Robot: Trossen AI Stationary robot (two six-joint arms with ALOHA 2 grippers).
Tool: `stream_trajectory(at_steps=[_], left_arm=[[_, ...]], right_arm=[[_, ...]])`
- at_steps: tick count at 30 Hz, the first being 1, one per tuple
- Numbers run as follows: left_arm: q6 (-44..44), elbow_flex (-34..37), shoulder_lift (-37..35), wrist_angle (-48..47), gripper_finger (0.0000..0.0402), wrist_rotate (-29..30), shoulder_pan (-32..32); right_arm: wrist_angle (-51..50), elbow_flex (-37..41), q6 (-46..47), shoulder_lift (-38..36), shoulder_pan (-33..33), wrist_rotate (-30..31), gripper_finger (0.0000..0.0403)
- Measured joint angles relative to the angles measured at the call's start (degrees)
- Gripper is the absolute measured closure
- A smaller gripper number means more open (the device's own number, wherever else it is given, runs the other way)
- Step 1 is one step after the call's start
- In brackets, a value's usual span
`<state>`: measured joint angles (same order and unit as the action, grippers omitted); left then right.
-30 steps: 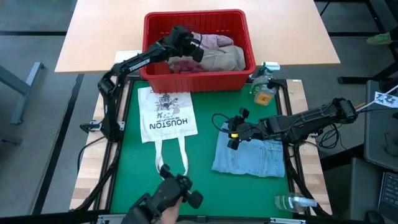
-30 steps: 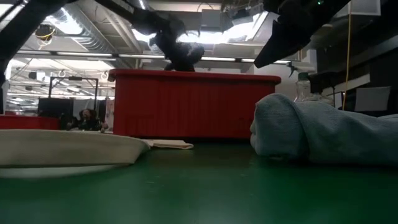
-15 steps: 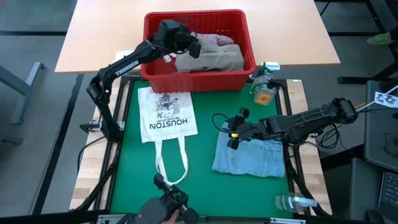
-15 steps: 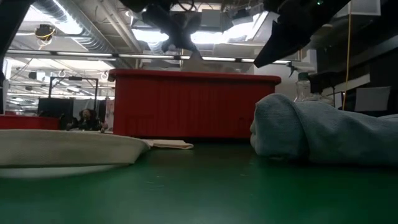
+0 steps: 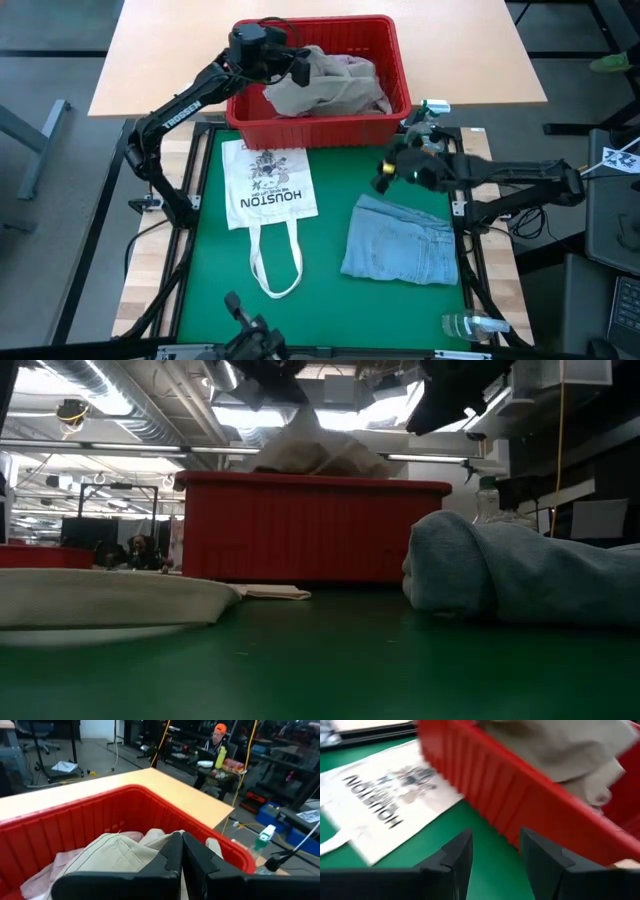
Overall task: Fold laundry
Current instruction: Remove the gray shorts from the red bin
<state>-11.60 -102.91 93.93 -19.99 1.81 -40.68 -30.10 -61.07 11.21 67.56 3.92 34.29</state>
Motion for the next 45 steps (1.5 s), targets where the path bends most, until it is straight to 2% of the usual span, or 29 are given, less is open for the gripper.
stream_trajectory(at_steps=[3, 9, 13, 16, 24, 31, 38, 41, 45], left_arm=[[-0.28, 0.0, -1.59, 0.25, 0.0402, 0.03, 0.47], [-0.28, 0.0, -4.28, 0.46, 0.0401, 0.08, 1.15], [-0.33, 0.0, -5.79, 0.48, 0.0401, -0.05, 1.91], [-0.31, -0.02, -6.46, 0.58, 0.0401, -0.04, 2.57], [-0.31, -0.07, -6.6, 1.75, 0.0401, -0.24, 4.45], [-0.32, -0.07, -6.6, 1.73, 0.0401, -0.27, 5.72], [-0.31, -0.07, -6.6, 1.69, 0.0401, -0.27, 6.79], [-0.29, -0.07, -6.6, 1.66, 0.0401, -0.27, 7.25], [-0.28, -0.07, -6.6, 1.64, 0.0401, -0.27, 7.95]], right_arm=[[0.06, -1.03, -1.67, -0.01, 6.0, -4.85, 0.0242], [1.56, -1.17, -4.11, 0.04, 17.02, -19.44, 0.0242], [6.41, -1.17, -4.21, 0.04, 22.13, -30.15, 0.0242], [10.71, -1.17, -4.21, 0.04, 24.47, -35.0, 0.0242], [17.46, -1.17, -5.91, 3.24, 25.9, -35.06, 0.0242], [20.43, -1.17, -7.22, 7.78, 26.19, -27.7, 0.0242], [20.08, -1.17, -4.02, 10.37, 30.03, -27.43, 0.0242], [20.46, -1.17, -3.86, 11.25, 31.97, -30.6, 0.0242], [22.0, -1.17, -4.19, 12.24, 33.72, -40.19, 0.0242]])
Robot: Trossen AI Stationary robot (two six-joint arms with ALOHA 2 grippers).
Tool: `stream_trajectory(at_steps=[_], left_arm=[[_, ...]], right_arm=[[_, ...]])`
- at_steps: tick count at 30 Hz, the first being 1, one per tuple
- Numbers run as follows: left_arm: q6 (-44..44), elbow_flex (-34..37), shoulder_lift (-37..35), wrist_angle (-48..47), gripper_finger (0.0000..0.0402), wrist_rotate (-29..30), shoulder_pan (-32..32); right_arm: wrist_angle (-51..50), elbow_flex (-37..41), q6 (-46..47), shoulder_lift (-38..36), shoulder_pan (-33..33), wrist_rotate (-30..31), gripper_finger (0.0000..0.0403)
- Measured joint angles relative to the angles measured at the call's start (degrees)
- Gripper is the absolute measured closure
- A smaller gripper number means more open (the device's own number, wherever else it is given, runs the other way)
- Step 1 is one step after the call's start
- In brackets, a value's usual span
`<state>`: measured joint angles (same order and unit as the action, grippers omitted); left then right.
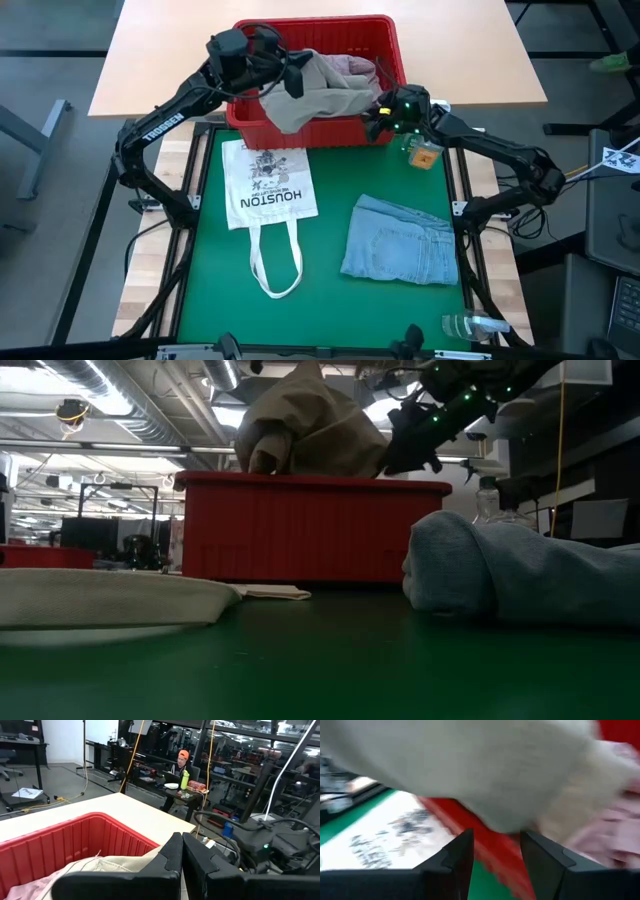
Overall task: Fold laundry
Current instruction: Remove the gray shorts from the red bin
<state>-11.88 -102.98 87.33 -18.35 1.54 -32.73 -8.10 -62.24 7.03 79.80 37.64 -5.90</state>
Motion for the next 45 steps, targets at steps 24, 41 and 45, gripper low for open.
stream_trajectory(at_steps=[24, 41, 45], left_arm=[[0.48, 0.0, -0.02, 0.0, 0.0401, 0.79, -1.03], [0.69, 0.0, -0.02, -0.55, 0.0402, 0.74, -1.88], [5.94, 0.0, -0.02, -0.56, 0.0392, 0.72, -1.88]], right_arm=[[8.06, -7.88, 11.22, -0.16, 0.27, -24.72, 0.0374], [6.44, -29.63, 18.79, -0.99, 0.2, -38.31, 0.0393], [6.15, -31.22, 18.75, -0.99, 0.2, -38.22, 0.0396]])
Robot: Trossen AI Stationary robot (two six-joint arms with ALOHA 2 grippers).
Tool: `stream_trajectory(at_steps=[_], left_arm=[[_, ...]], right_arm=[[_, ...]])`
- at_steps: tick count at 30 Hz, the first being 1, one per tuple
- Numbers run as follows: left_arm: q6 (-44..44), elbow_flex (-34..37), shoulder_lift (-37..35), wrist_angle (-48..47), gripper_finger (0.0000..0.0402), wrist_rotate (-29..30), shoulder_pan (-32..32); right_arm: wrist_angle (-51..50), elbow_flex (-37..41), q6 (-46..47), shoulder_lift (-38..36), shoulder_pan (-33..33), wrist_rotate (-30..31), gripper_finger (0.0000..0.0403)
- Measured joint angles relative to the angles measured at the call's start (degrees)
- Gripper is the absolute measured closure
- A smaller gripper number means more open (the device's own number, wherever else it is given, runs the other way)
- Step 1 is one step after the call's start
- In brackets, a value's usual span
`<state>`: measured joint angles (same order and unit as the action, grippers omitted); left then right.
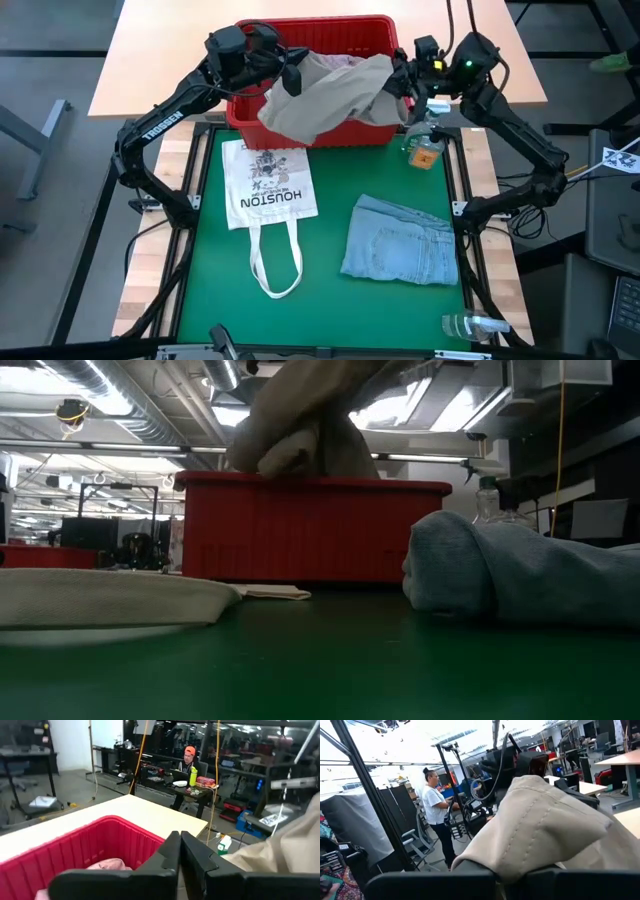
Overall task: Fold laundry
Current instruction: Remove the gray shorts from the red bin
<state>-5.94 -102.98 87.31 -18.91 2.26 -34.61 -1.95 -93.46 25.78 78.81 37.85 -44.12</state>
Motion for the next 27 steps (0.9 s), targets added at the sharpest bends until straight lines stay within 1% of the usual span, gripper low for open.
stream_trajectory(at_steps=[2, 5, 10, 13, 16, 18, 21, 24, 27], left_arm=[[1.77, 0.0, -0.03, 0.17, 0.0374, 0.05, 0.0], [2.0, 0.0, -0.07, 0.18, 0.0337, 0.14, 0.0], [2.09, 0.0, -0.18, 0.13, 0.0278, 2.8, 0.0], [2.15, 0.0, -0.81, -0.07, 0.0257, 2.75, 0.0], [2.65, 0.0, -2.15, -1.4, 0.0248, 0.33, 0.27], [4.26, 0.0, -3.56, -5.02, 0.0247, -1.76, 0.33], [5.71, 0.0, -5.91, -13.62, 0.0247, -3.67, 1.05], [5.56, 0.0, -8.55, -26.08, 0.0247, -4.73, 1.93], [5.45, 0.0, -9.68, -40.02, 0.0247, -4.67, 3.92]], right_arm=[[-0.03, -0.51, 0.6, 0.0, 0.0, 0.0, 0.0391], [0.13, -0.69, 1.12, 0.0, 0.0, 0.02, 0.0388], [-0.92, -0.69, 1.02, 0.0, 0.07, 0.15, 0.0387], [-1.73, -0.69, 0.99, 0.0, 0.07, 0.15, 0.0387], [-1.7, -0.69, 0.95, 0.0, 0.07, 1.19, 0.0387], [-1.62, -0.69, 0.85, 0.0, 0.07, 1.69, 0.0387], [-1.72, -0.69, 0.79, 0.0, 0.07, 1.68, 0.0387], [-2.18, -0.69, 0.77, 0.0, 0.07, 1.68, 0.0387], [-2.68, -0.69, 0.75, 0.0, 0.07, 1.66, 0.0386]])
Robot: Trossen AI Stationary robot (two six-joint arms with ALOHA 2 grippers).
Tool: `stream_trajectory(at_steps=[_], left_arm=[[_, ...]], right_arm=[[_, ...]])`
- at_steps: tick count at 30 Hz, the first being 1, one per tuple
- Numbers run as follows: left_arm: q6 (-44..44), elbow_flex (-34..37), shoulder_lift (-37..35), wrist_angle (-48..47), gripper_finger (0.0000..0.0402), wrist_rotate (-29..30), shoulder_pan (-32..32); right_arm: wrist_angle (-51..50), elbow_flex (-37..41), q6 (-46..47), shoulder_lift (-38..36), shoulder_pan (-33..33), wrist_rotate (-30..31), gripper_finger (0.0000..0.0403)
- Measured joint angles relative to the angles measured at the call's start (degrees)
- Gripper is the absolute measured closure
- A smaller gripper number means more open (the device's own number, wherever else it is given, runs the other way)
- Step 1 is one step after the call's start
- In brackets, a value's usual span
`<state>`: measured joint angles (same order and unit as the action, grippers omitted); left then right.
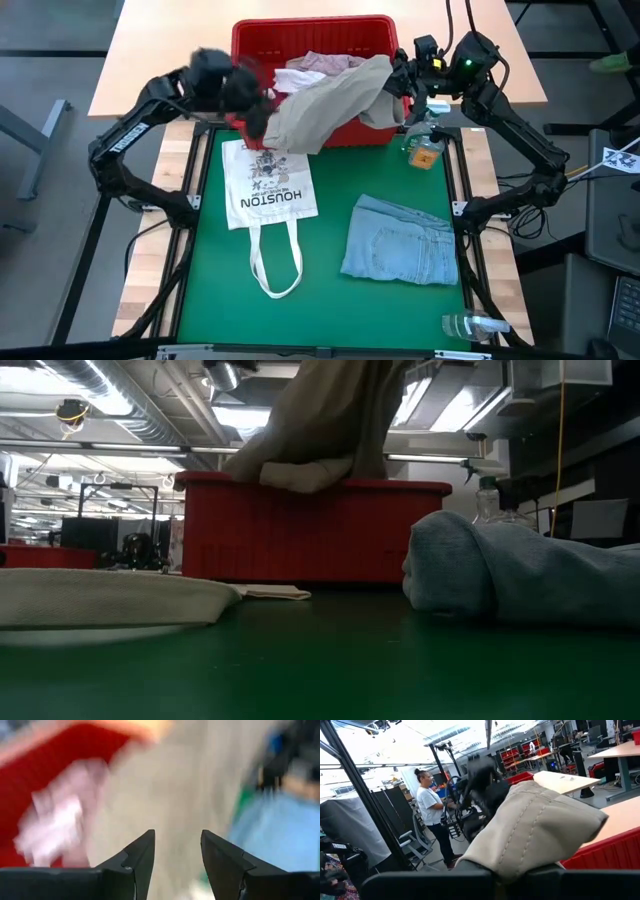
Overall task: Fold laundry
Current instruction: Remove the gray shorts from the red bin
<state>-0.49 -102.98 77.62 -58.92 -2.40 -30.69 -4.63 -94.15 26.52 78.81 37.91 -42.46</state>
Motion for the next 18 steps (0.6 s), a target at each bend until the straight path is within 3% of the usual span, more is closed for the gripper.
stream_trajectory(at_steps=[3, 6, 14, 18], left_arm=[[-0.53, 0.02, 0.03, -11.74, 0.0246, 0.17, 2.06], [-0.9, 0.0, 0.29, -17.39, 0.0246, 1.13, 4.34], [-0.46, 0.0, 1.65, -17.34, 0.0246, 11.48, 8.91], [-0.44, 0.02, 4.11, -17.34, 0.0246, 11.99, 9.82]], right_arm=[[0.05, 0.0, 0.0, 0.0, 0.0, 0.01, 0.0386], [0.03, 0.0, 0.0, 0.0, 0.0, 0.0, 0.0386], [0.03, 0.0, 0.0, 0.0, -0.02, 0.0, 0.0386], [0.01, 0.0, 0.0, 0.0, -0.02, -0.02, 0.0386]])
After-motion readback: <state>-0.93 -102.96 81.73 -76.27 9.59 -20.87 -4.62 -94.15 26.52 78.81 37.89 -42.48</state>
